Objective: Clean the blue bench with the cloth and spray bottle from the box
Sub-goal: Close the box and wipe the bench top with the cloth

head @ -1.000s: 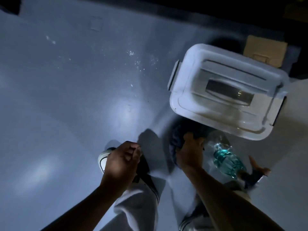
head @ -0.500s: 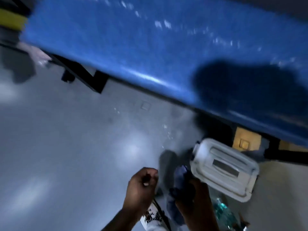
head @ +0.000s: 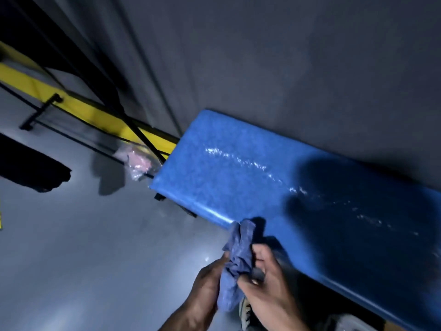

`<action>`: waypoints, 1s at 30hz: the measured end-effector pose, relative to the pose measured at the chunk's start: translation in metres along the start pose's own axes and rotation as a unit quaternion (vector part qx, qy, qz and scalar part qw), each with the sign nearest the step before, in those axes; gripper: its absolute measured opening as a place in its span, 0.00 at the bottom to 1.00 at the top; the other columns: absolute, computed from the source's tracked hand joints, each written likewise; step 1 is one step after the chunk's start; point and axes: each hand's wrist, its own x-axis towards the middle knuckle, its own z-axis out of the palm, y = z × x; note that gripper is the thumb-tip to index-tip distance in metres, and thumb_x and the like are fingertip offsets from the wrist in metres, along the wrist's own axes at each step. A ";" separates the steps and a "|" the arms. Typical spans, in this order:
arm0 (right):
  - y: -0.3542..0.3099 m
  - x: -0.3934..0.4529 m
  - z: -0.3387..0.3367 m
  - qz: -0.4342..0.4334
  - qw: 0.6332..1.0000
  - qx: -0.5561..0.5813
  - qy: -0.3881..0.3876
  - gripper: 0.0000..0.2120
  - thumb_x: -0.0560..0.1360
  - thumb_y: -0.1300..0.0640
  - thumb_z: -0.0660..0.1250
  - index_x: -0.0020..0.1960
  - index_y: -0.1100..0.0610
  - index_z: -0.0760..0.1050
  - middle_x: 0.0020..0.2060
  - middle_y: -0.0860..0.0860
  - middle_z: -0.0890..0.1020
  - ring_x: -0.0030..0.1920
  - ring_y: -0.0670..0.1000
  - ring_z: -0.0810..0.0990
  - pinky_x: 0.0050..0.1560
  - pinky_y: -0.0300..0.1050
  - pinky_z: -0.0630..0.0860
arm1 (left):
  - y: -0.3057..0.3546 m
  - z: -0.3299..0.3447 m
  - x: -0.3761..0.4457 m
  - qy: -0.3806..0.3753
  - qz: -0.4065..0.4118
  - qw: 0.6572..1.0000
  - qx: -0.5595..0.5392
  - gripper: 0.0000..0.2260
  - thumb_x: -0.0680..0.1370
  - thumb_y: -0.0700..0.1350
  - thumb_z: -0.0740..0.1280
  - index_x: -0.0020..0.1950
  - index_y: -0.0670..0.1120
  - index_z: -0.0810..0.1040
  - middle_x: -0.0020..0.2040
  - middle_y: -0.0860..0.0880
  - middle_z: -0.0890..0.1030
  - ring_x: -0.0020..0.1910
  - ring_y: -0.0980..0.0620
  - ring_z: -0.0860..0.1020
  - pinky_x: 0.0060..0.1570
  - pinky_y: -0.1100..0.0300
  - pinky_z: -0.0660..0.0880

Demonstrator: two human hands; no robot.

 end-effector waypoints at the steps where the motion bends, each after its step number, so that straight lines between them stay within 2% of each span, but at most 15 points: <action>1: -0.008 0.009 0.002 0.024 0.999 -0.022 -0.022 0.15 0.66 0.52 0.71 0.52 0.50 0.78 0.45 0.50 0.87 0.43 0.46 0.85 0.47 0.43 0.80 | 0.015 -0.006 0.007 -0.006 -0.035 0.999 -0.035 0.11 0.83 0.37 0.62 0.45 0.39 0.83 0.40 0.44 0.86 0.31 0.61 0.83 0.39 0.64 0.78; 3: -0.018 0.042 0.012 0.040 0.998 -0.025 -0.043 0.20 0.64 0.41 0.65 0.55 0.44 0.78 0.48 0.45 0.86 0.49 0.46 0.84 0.58 0.54 0.79 | 0.049 -0.022 0.031 0.025 -0.004 0.998 -0.057 0.09 0.79 0.35 0.66 0.42 0.36 0.82 0.36 0.42 0.85 0.29 0.54 0.82 0.33 0.64 0.79; 5: -0.031 0.070 0.032 0.055 0.997 -0.013 -0.062 0.20 0.71 0.35 0.65 0.57 0.44 0.77 0.52 0.44 0.86 0.54 0.44 0.83 0.62 0.53 0.78 | 0.076 -0.031 0.054 0.067 0.034 0.997 -0.018 0.06 0.78 0.38 0.69 0.43 0.35 0.79 0.38 0.40 0.83 0.30 0.53 0.81 0.32 0.64 0.78; 6: -0.040 0.079 0.043 0.042 0.997 0.008 -0.063 0.18 0.75 0.38 0.67 0.59 0.49 0.78 0.51 0.42 0.86 0.54 0.40 0.83 0.60 0.44 0.78 | 0.086 -0.036 0.065 0.081 0.052 0.995 0.011 0.07 0.79 0.39 0.69 0.43 0.37 0.79 0.38 0.41 0.83 0.31 0.54 0.80 0.33 0.64 0.78; 8: -0.055 0.103 0.063 0.020 0.998 0.034 -0.051 0.10 0.80 0.57 0.69 0.59 0.59 0.78 0.49 0.44 0.88 0.50 0.37 0.84 0.51 0.31 0.77 | 0.106 -0.047 0.085 0.114 0.079 0.988 0.068 0.07 0.80 0.42 0.70 0.44 0.40 0.80 0.39 0.45 0.84 0.35 0.54 0.80 0.36 0.64 0.77; 10: -0.063 0.127 0.081 0.012 0.999 0.035 -0.020 0.11 0.78 0.65 0.70 0.59 0.60 0.78 0.48 0.49 0.87 0.50 0.40 0.85 0.52 0.34 0.79 | 0.129 -0.060 0.104 0.148 0.116 0.976 0.109 0.06 0.79 0.44 0.72 0.47 0.41 0.81 0.41 0.47 0.85 0.38 0.53 0.81 0.39 0.64 0.78; 13: -0.061 0.158 0.103 0.016 0.999 -0.034 0.011 0.12 0.75 0.64 0.69 0.56 0.52 0.78 0.48 0.47 0.87 0.49 0.44 0.86 0.54 0.40 0.81 | 0.158 -0.076 0.131 0.164 0.180 0.959 0.145 0.05 0.79 0.44 0.72 0.49 0.42 0.80 0.40 0.47 0.84 0.36 0.56 0.80 0.40 0.62 0.78; 16: -0.057 0.177 0.118 0.016 0.994 -0.090 0.064 0.12 0.73 0.57 0.71 0.56 0.54 0.77 0.47 0.47 0.85 0.48 0.49 0.84 0.53 0.48 0.80 | 0.170 -0.098 0.161 0.160 0.197 0.945 0.207 0.06 0.77 0.44 0.74 0.48 0.45 0.79 0.39 0.49 0.85 0.36 0.56 0.81 0.42 0.59 0.79; 19: -0.051 0.181 0.134 0.024 0.985 -0.142 0.093 0.23 0.71 0.39 0.69 0.58 0.52 0.73 0.50 0.51 0.83 0.50 0.57 0.83 0.51 0.54 0.79 | 0.169 -0.116 0.186 0.143 0.181 0.931 0.283 0.08 0.75 0.51 0.75 0.45 0.50 0.79 0.41 0.52 0.84 0.43 0.49 0.84 0.47 0.50 0.81; 21: -0.048 0.180 0.143 0.012 0.969 -0.210 0.131 0.28 0.71 0.38 0.67 0.65 0.53 0.71 0.57 0.54 0.80 0.56 0.59 0.80 0.55 0.56 0.77 | 0.173 -0.121 0.193 0.125 0.226 0.893 0.368 0.09 0.76 0.56 0.72 0.44 0.52 0.78 0.42 0.55 0.81 0.44 0.50 0.81 0.47 0.55 0.79; 23: -0.047 0.181 0.149 0.004 0.934 -0.291 0.205 0.35 0.69 0.39 0.68 0.71 0.55 0.69 0.62 0.56 0.75 0.62 0.59 0.75 0.60 0.57 0.75 | 0.177 -0.128 0.196 0.112 0.289 0.857 0.411 0.07 0.78 0.57 0.68 0.48 0.55 0.79 0.45 0.57 0.79 0.46 0.54 0.78 0.50 0.62 0.76; 24: -0.051 0.177 0.151 -0.017 0.912 -0.327 0.245 0.35 0.69 0.39 0.68 0.72 0.54 0.69 0.65 0.57 0.74 0.63 0.59 0.73 0.62 0.57 0.73 | 0.181 -0.131 0.198 0.108 0.308 0.861 0.389 0.06 0.78 0.57 0.67 0.50 0.57 0.78 0.47 0.57 0.79 0.47 0.53 0.79 0.51 0.59 0.78; 26: -0.052 0.178 0.156 -0.121 0.870 -0.390 0.277 0.27 0.74 0.41 0.65 0.69 0.53 0.74 0.69 0.57 0.74 0.66 0.59 0.72 0.65 0.56 0.69 | 0.193 -0.137 0.209 0.097 0.322 0.873 0.354 0.04 0.78 0.56 0.66 0.53 0.62 0.76 0.51 0.54 0.79 0.49 0.50 0.81 0.50 0.47 0.81; 28: -0.052 0.182 0.164 -0.224 0.848 -0.424 0.224 0.15 0.76 0.47 0.65 0.59 0.52 0.80 0.66 0.54 0.78 0.66 0.57 0.74 0.69 0.57 0.69 | 0.200 -0.141 0.233 0.089 0.323 0.865 0.372 0.06 0.80 0.51 0.66 0.56 0.60 0.76 0.54 0.53 0.78 0.53 0.48 0.80 0.52 0.43 0.81; 30: -0.048 0.187 0.173 -0.282 0.838 -0.443 0.145 0.10 0.76 0.51 0.66 0.53 0.53 0.82 0.62 0.51 0.81 0.66 0.55 0.77 0.72 0.60 0.68 | 0.209 -0.139 0.254 0.081 0.306 0.866 0.388 0.09 0.82 0.47 0.65 0.61 0.56 0.78 0.58 0.53 0.78 0.57 0.48 0.79 0.57 0.44 0.79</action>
